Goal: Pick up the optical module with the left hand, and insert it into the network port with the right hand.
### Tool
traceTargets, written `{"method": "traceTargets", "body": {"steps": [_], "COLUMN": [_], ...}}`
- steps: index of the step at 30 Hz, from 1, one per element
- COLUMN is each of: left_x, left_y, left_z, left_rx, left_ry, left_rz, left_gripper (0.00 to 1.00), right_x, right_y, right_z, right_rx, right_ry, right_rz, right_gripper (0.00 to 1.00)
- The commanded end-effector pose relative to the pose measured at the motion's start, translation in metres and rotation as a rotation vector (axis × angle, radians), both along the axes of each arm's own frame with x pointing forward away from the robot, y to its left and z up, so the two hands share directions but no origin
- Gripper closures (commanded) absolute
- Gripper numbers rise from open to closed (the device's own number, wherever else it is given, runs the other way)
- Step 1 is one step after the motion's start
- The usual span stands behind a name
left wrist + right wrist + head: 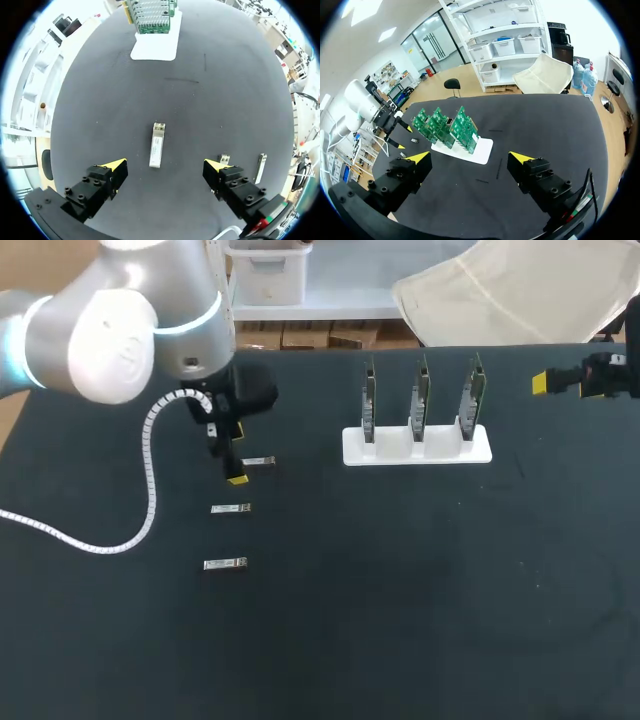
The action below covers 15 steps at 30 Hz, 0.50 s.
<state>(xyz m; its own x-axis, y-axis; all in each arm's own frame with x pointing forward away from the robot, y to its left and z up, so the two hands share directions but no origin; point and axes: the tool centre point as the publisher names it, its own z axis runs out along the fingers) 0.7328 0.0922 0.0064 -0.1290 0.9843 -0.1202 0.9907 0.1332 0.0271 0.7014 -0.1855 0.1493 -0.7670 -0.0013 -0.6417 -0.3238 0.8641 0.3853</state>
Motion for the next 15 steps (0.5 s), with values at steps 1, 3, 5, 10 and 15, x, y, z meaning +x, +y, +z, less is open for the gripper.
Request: {"method": "traceTargets", "body": {"steps": [1, 3, 5, 10, 15], "left_x": [0.006, 0.009, 0.013, 0.016, 0.015], "left_y": [-0.008, -0.009, -0.009, -0.008, -0.007], "left_z": [-0.003, -0.004, -0.005, -0.007, -0.010], "left_rx": [0.013, -0.004, -0.014, 0.026, 0.037], "left_ry": [0.006, 0.011, 0.023, 0.006, 0.009], "left_rz": [-0.002, 0.006, 0.020, 0.004, 0.001], "left_gripper": [0.00, 0.00, 0.00, 0.00, 0.00], "right_x": [-0.002, -0.002, -0.002, -0.002, -0.002], "right_y": [0.001, 0.001, 0.001, 0.001, 0.001], "right_z": [0.001, 0.001, 0.001, 0.001, 0.001], "right_rx": [-0.005, -0.005, -0.005, -0.005, -0.005], "right_ry": [0.001, 0.001, 0.001, 0.001, 0.001], "right_rz": [-0.006, -0.006, -0.006, -0.006, -0.006], "right_gripper": [0.00, 0.00, 0.00, 0.00, 0.00]}}
